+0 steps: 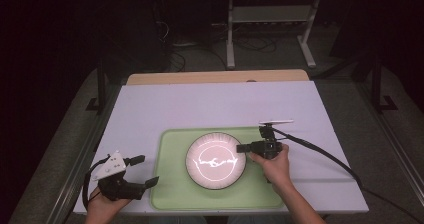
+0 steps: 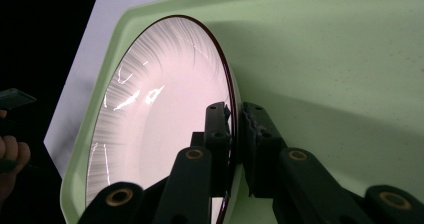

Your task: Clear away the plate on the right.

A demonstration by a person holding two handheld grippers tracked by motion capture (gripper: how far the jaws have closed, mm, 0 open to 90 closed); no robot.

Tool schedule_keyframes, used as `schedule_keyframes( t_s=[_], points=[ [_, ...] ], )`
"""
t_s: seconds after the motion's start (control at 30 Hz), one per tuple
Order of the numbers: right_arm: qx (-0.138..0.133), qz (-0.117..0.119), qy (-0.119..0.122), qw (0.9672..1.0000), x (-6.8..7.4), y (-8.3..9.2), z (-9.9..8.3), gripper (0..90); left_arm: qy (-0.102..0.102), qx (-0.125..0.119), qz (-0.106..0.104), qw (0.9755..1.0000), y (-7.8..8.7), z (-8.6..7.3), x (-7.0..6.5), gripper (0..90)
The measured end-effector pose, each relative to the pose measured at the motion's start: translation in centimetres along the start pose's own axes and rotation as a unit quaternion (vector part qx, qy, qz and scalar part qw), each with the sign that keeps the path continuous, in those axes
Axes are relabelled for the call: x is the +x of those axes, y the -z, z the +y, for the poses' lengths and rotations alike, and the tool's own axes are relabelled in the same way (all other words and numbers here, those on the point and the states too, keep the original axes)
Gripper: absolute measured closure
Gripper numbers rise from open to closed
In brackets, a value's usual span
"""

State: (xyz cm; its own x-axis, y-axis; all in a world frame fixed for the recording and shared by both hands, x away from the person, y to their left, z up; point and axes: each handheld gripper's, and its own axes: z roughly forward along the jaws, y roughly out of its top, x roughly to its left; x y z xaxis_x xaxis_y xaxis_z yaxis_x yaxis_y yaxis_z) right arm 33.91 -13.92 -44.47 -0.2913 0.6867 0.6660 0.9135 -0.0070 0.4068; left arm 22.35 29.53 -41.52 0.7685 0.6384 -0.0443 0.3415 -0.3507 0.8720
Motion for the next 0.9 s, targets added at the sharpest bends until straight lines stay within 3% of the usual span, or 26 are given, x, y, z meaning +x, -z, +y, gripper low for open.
schedule_keyframes(
  t_s=[0.9],
  points=[
    [0.002,-0.008,0.010,0.9999,-0.54,0.09,-0.78,81.7,-0.001,0.000,-0.001,1.0000,-0.04,0.02,-0.05,14.0]
  ],
)
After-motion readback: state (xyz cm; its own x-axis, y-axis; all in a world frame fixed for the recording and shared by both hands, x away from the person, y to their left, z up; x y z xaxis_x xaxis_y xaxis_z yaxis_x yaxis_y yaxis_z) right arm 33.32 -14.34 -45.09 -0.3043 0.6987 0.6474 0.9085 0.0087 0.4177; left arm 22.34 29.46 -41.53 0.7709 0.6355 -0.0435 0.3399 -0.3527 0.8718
